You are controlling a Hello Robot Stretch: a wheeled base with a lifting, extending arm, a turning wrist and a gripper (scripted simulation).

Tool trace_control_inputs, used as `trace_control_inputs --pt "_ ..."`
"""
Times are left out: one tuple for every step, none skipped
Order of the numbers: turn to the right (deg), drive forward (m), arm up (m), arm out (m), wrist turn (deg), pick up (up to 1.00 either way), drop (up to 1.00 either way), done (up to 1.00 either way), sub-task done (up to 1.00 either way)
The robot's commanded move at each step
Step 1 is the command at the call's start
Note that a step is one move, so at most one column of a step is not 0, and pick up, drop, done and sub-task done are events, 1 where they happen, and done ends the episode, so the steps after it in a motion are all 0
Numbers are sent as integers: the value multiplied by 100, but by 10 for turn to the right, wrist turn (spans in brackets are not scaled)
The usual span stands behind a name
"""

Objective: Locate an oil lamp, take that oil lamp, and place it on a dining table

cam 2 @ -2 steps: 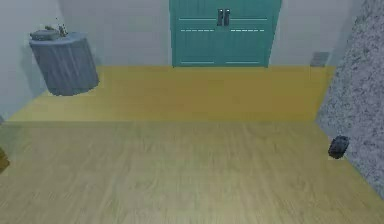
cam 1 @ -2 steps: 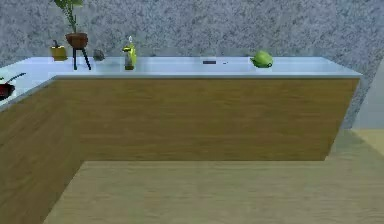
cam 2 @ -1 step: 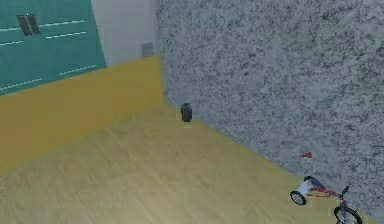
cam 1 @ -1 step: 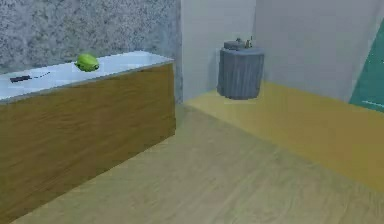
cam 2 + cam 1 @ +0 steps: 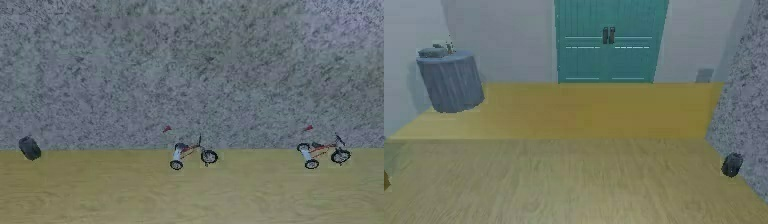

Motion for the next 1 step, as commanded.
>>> trace_control_inputs --pt "210 0 0 0 0 0 0 0 0"
